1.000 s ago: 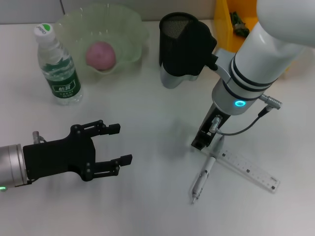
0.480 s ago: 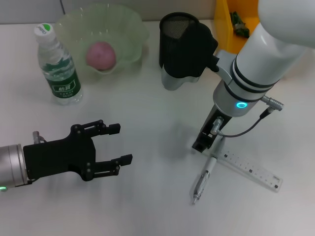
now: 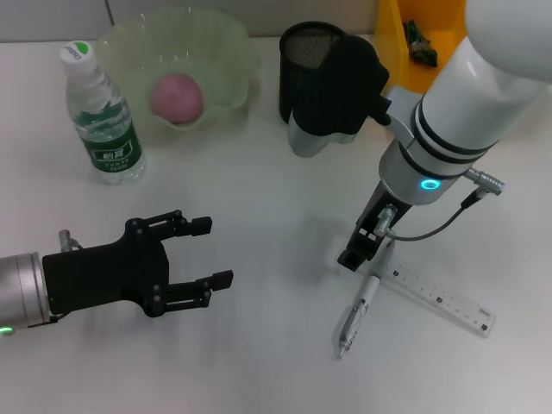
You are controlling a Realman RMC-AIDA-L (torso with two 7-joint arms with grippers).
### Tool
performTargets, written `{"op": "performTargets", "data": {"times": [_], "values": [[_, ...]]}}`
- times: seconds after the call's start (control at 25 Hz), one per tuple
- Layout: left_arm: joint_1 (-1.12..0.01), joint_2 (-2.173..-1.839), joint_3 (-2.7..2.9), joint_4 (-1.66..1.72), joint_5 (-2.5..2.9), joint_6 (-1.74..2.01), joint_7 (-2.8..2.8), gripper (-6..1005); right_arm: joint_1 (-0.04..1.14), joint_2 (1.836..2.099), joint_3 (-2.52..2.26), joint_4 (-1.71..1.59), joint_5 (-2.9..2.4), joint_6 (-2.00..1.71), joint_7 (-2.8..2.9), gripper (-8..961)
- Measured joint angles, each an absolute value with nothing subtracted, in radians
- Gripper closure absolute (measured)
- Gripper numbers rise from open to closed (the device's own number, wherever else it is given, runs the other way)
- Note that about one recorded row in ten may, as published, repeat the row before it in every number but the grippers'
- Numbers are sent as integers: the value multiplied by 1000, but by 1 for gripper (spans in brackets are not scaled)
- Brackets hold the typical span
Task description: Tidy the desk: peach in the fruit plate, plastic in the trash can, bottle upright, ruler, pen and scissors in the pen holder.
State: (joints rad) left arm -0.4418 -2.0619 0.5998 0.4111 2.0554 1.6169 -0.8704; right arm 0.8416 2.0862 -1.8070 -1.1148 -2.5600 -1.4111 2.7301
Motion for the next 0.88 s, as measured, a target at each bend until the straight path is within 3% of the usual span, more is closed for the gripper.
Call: {"op": "performTargets", "data": {"times": [0.12, 0.88], "values": [[-442, -2062, 600, 411, 2055, 1617, -872, 222, 842, 2086, -1807, -1113, -2560, -1413, 2738, 346], [-443, -2062, 599, 413, 2055, 1614, -881, 222, 818, 2085, -1807, -1118, -2593, -1416, 2771, 348]]}}
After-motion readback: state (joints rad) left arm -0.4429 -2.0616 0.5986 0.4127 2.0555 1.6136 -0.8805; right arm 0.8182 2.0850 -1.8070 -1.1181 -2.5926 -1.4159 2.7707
